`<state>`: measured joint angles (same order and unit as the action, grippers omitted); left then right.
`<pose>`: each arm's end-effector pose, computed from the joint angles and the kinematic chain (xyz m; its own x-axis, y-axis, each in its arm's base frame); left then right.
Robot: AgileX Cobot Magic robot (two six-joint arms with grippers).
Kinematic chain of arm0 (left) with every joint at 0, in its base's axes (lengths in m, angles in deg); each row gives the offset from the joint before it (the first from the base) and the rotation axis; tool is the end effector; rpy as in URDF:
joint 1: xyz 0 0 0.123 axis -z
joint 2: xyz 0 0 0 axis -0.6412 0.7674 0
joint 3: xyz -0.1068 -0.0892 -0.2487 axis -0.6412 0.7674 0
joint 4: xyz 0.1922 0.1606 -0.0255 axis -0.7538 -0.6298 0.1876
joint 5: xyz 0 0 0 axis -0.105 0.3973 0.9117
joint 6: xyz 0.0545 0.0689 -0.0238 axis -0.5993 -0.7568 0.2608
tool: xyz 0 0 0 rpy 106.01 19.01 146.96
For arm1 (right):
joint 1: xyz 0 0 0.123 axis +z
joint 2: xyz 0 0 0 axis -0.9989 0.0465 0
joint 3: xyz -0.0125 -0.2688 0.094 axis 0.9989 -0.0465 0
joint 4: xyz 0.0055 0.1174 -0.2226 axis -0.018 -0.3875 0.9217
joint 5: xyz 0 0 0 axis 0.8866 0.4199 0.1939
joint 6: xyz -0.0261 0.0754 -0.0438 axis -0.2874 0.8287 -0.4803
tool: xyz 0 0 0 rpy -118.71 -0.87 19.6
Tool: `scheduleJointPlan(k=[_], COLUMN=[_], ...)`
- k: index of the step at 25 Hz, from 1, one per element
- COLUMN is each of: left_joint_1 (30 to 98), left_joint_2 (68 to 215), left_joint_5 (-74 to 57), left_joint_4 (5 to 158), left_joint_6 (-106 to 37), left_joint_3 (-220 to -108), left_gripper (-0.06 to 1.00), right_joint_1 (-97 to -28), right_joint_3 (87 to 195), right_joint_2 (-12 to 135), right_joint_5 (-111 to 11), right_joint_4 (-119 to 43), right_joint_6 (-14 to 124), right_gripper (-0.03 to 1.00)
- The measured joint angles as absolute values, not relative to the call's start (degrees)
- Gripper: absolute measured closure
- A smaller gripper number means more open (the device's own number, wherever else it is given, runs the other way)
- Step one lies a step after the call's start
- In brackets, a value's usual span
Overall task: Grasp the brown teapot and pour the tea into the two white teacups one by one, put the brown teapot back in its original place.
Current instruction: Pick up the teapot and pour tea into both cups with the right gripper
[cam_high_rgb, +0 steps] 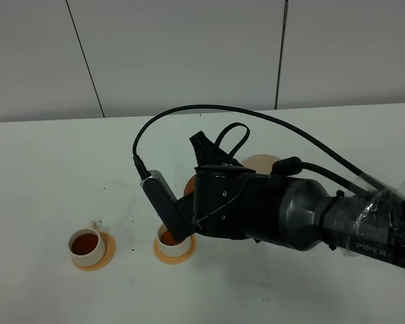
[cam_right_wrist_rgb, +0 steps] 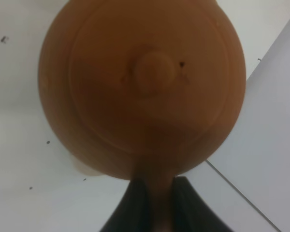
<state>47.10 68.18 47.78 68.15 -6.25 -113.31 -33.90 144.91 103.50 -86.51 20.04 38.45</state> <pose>-0.0058 0.0007 0.2797 -0.4152 0.1534 -0.8967 0.1681 0.9816 0.0901 0.2955 0.3142 0.2082 0.4015 -0.8371 0.3715 -0.5953 -0.5468 -0.5888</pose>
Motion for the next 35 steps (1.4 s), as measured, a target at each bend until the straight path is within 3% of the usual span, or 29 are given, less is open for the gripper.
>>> scheduleJointPlan(k=[35], left_joint_1=[47.1], left_joint_2=[68.2], left_joint_5=[47.8], left_joint_4=[68.1], left_joint_6=[-6.3], left_joint_3=[-113.3], left_gripper=[0.72], right_joint_1=[-33.8], right_joint_3=[144.9], right_joint_2=[103.5], right_joint_5=[-86.9], right_joint_4=[19.7], right_joint_6=[38.9], right_gripper=[0.87])
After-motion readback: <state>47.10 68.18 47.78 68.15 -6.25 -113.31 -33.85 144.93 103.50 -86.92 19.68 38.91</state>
